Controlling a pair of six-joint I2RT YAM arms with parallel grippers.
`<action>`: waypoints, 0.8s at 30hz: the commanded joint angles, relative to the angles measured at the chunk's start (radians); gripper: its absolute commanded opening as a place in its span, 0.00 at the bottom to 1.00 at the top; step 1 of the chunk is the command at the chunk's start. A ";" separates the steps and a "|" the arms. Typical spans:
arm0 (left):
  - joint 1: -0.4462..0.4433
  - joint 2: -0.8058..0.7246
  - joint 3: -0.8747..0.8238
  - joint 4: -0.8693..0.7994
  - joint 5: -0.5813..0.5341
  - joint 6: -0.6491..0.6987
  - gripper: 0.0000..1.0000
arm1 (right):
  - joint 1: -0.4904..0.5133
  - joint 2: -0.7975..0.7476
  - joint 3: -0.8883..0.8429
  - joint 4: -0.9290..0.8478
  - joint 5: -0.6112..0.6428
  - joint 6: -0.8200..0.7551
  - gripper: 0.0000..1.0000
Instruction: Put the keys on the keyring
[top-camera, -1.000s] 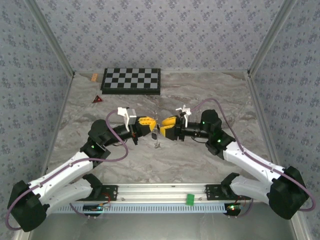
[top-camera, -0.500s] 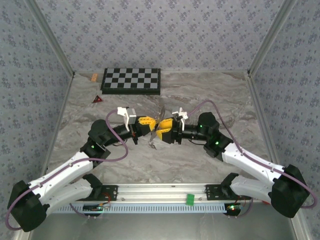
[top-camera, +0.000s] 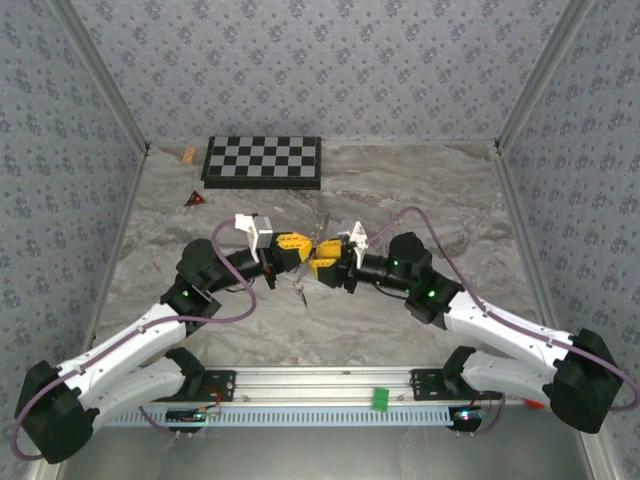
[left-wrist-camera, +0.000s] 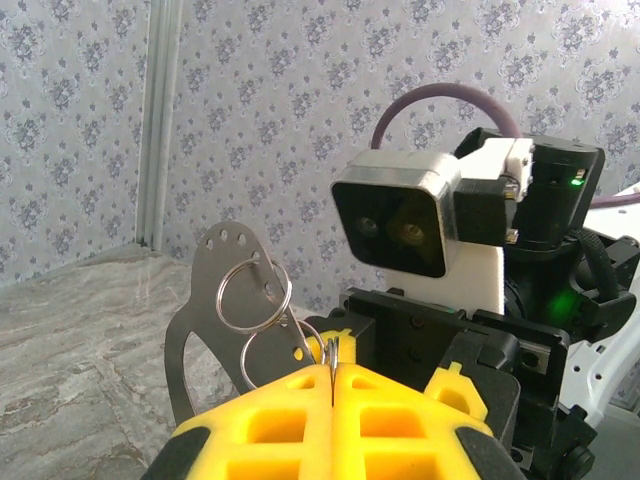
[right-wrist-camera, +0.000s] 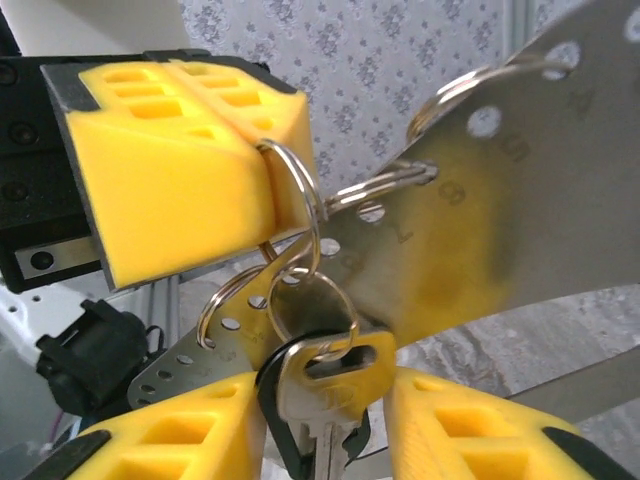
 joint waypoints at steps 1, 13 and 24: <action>-0.003 -0.007 0.017 0.044 -0.008 -0.008 0.00 | 0.008 -0.039 -0.006 0.000 0.093 -0.051 0.33; -0.003 -0.002 0.014 0.050 -0.007 -0.013 0.00 | 0.013 -0.065 -0.032 0.017 0.107 -0.057 0.15; -0.003 -0.008 0.012 0.030 -0.007 -0.005 0.00 | 0.013 -0.089 -0.026 -0.012 0.092 -0.082 0.00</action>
